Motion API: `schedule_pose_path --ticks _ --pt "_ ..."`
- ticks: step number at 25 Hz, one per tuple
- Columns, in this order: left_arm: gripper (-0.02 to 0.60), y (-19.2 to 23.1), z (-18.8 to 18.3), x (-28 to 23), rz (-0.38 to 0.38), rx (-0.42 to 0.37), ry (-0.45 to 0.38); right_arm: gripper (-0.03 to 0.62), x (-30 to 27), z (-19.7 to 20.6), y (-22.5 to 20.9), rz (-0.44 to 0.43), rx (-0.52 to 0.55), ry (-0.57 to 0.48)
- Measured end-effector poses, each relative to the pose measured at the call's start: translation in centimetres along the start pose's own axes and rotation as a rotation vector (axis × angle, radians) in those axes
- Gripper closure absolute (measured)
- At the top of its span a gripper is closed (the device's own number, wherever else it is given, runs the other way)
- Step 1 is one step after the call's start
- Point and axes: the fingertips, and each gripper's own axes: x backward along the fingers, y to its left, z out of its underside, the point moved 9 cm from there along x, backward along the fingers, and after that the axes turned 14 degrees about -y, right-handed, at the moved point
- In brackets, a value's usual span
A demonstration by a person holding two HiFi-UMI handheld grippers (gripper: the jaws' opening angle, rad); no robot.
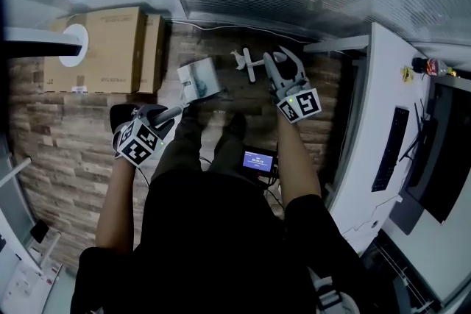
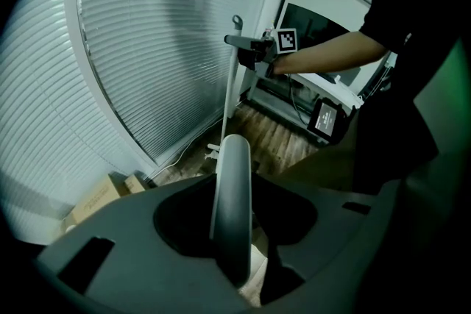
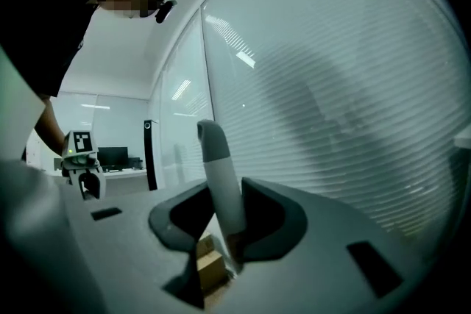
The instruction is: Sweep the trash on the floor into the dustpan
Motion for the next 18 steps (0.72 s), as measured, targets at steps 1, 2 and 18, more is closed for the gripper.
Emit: schedule_pose_path --ticks 1,2,18 --pt "0.46 0.1 0.2 0.1 0.002 0.003 0.003 0.496 -0.1 0.1 0.7 -0.007 -0.013 -0.004" --pt "0.46 0.2 0.3 0.3 0.004 0.004 0.004 0.494 -0.2 0.2 1.4 -0.008 -0.025 -0.007" --pt "0.462 0.6 0.8 0.6 0.046 0.015 -0.031 0.464 -2.0 1.9 11.4 0.002 -0.285 -0.068"
